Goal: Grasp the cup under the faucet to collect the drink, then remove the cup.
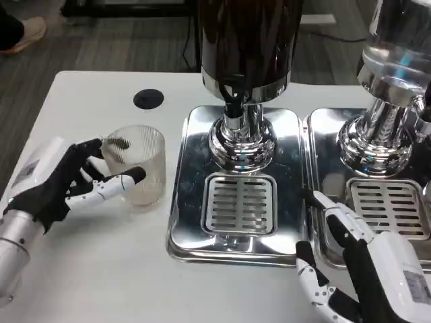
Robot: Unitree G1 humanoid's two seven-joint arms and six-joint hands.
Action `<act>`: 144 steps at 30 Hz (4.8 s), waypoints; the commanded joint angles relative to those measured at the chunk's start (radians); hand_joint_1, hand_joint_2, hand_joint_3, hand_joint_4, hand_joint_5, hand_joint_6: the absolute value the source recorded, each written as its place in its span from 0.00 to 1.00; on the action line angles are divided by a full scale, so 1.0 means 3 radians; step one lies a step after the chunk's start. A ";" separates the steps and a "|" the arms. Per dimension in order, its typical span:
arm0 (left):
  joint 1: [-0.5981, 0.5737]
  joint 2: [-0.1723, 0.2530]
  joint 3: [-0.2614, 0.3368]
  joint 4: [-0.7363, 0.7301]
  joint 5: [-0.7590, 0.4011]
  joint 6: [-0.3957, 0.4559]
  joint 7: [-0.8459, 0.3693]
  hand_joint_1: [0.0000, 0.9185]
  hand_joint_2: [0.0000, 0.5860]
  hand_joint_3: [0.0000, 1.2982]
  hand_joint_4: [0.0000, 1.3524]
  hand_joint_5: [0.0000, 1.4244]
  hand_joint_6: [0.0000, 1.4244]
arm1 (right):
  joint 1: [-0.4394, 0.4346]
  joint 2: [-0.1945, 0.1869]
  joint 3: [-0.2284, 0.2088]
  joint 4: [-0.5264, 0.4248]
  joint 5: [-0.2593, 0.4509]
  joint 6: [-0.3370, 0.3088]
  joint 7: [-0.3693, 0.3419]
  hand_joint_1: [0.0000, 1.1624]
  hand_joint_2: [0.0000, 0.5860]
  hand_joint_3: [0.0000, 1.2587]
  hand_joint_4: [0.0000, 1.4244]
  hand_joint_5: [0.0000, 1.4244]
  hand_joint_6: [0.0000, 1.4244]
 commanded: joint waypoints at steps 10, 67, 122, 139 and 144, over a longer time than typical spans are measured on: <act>-0.0096 -0.0119 0.0056 -0.0151 -0.0134 -0.0330 -0.0133 0.27 0.42 0.30 0.35 0.52 0.68 | -0.0007 0.0018 -0.0014 0.0018 0.0015 -0.0064 -0.0009 0.42 0.83 0.14 0.14 0.11 0.19; -0.0352 -0.0473 -0.0489 -0.0266 0.0163 -0.0295 -0.0386 0.15 0.24 0.19 0.18 0.27 0.30 | 0.0034 0.0167 -0.0003 0.0076 0.0068 -0.0084 -0.0029 0.42 0.83 0.16 0.15 0.14 0.20; -0.0146 0.0006 0.0352 -0.1551 -0.1628 -0.0273 -0.2616 0.07 0.20 0.15 0.13 0.16 0.26 | -0.0323 0.0132 -0.0151 0.0387 0.0488 -0.0143 0.0234 0.42 0.83 0.17 0.15 0.14 0.20; -0.0401 -0.0089 0.0358 -0.1639 -0.1612 -0.0094 -0.2915 0.05 0.19 0.17 0.15 0.19 0.19 | -0.0326 0.0207 -0.0148 0.0457 0.0494 -0.0181 0.0180 0.42 0.83 0.17 0.15 0.14 0.20; -0.0503 -0.0078 0.0325 -0.1519 -0.1565 -0.0101 -0.3028 0.04 0.19 0.17 0.15 0.19 0.19 | -0.0346 0.0232 -0.0143 0.0491 0.0492 -0.0195 0.0162 0.42 0.83 0.17 0.15 0.14 0.20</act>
